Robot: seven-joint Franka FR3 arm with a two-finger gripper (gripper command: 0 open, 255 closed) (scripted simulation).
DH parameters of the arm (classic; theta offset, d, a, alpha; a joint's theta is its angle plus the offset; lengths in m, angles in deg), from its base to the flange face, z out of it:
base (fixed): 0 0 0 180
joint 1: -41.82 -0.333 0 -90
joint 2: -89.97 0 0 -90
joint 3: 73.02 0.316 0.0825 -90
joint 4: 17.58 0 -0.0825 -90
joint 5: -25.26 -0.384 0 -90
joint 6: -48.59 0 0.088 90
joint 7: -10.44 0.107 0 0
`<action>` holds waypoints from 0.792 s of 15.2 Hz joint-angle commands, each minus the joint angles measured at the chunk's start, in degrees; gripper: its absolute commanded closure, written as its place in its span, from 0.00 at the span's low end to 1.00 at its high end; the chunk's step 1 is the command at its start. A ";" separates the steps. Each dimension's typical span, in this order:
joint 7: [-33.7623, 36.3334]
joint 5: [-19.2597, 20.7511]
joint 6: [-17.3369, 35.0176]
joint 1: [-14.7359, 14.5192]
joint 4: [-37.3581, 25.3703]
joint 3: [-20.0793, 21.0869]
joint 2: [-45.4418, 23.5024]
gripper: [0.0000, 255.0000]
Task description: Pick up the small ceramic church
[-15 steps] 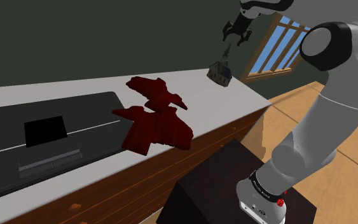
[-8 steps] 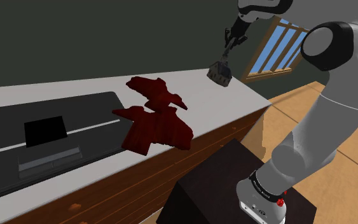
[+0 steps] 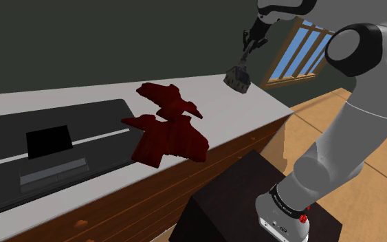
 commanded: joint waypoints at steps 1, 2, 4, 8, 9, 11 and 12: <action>-0.09 -0.07 -1.24 0.07 -1.42 -0.03 -0.19 1.00; -0.14 -0.12 -2.08 0.11 -2.44 -0.04 -0.36 1.00; -0.23 -0.24 -3.78 0.20 -4.49 -0.06 -0.73 1.00; -0.46 -0.53 -7.29 0.44 -8.98 -0.11 -1.72 1.00; -0.52 -0.62 -8.20 0.51 -10.19 -0.12 -2.02 1.00; -0.65 -0.82 -10.07 0.68 -12.73 -0.15 -2.71 1.00; -0.71 -0.93 -11.04 0.77 -14.07 -0.17 -3.09 1.00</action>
